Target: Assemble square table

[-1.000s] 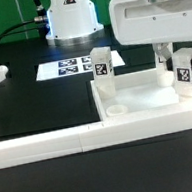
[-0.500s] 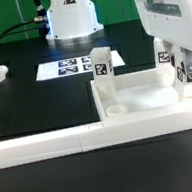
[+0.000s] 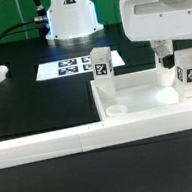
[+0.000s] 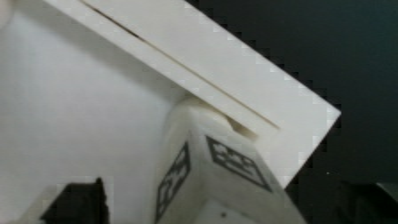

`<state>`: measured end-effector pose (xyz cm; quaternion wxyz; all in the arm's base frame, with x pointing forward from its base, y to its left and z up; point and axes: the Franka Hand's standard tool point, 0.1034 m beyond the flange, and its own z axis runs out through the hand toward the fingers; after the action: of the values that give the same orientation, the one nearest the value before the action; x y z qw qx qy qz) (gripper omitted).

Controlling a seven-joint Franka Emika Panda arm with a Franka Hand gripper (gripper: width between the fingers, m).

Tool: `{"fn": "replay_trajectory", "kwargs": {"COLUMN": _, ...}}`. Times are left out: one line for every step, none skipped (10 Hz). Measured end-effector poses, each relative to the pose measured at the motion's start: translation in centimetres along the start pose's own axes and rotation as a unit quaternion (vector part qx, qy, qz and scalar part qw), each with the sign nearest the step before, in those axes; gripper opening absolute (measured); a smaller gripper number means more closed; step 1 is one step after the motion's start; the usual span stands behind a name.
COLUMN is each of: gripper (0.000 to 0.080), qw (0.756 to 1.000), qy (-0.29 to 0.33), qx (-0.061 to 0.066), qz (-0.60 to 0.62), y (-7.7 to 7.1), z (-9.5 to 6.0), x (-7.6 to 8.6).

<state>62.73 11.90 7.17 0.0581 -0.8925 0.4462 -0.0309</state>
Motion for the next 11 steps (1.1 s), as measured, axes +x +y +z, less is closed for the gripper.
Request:
{"fn": "replay_trajectory", "kwargs": {"gripper": 0.0645, "qw": 0.999, "qy": 0.000, "qx": 0.000, "qz": -0.044, "y": 0.1, "z": 0.0, "x": 0.1}}
{"fn": "replay_trajectory", "kwargs": {"gripper": 0.0649, "qw": 0.997, "qy": 0.000, "qx": -0.001, "qz": -0.073, "y": 0.1, "z": 0.0, "x": 0.1}}
{"fn": "replay_trajectory", "kwargs": {"gripper": 0.0649, "qw": 0.995, "qy": 0.000, "qx": 0.000, "qz": -0.095, "y": 0.1, "z": 0.0, "x": 0.1}}
{"fn": "replay_trajectory", "kwargs": {"gripper": 0.0649, "qw": 0.978, "qy": 0.008, "qx": -0.006, "qz": -0.208, "y": -0.1, "z": -0.2, "x": 0.4}}
{"fn": "replay_trajectory", "kwargs": {"gripper": 0.0649, "qw": 0.956, "qy": 0.012, "qx": -0.006, "qz": -0.293, "y": -0.3, "z": -0.4, "x": 0.7}}
{"fn": "replay_trajectory", "kwargs": {"gripper": 0.0649, "qw": 0.944, "qy": 0.016, "qx": -0.004, "qz": -0.328, "y": -0.4, "z": -0.4, "x": 0.8}}
{"fn": "replay_trajectory", "kwargs": {"gripper": 0.0649, "qw": 0.937, "qy": 0.024, "qx": -0.001, "qz": -0.350, "y": -0.1, "z": -0.4, "x": 1.2}}
{"fn": "replay_trajectory", "kwargs": {"gripper": 0.0649, "qw": 0.933, "qy": 0.024, "qx": -0.002, "qz": -0.360, "y": -0.1, "z": -0.4, "x": 1.2}}
{"fn": "replay_trajectory", "kwargs": {"gripper": 0.0649, "qw": 0.935, "qy": 0.024, "qx": -0.002, "qz": -0.355, "y": -0.1, "z": -0.3, "x": 1.2}}
{"fn": "replay_trajectory", "kwargs": {"gripper": 0.0515, "qw": 0.935, "qy": 0.023, "qx": -0.002, "qz": -0.354, "y": -0.1, "z": -0.3, "x": 1.2}}
{"fn": "replay_trajectory", "kwargs": {"gripper": 0.0515, "qw": 0.942, "qy": 0.023, "qx": -0.001, "qz": -0.335, "y": -0.1, "z": -0.3, "x": 1.1}}
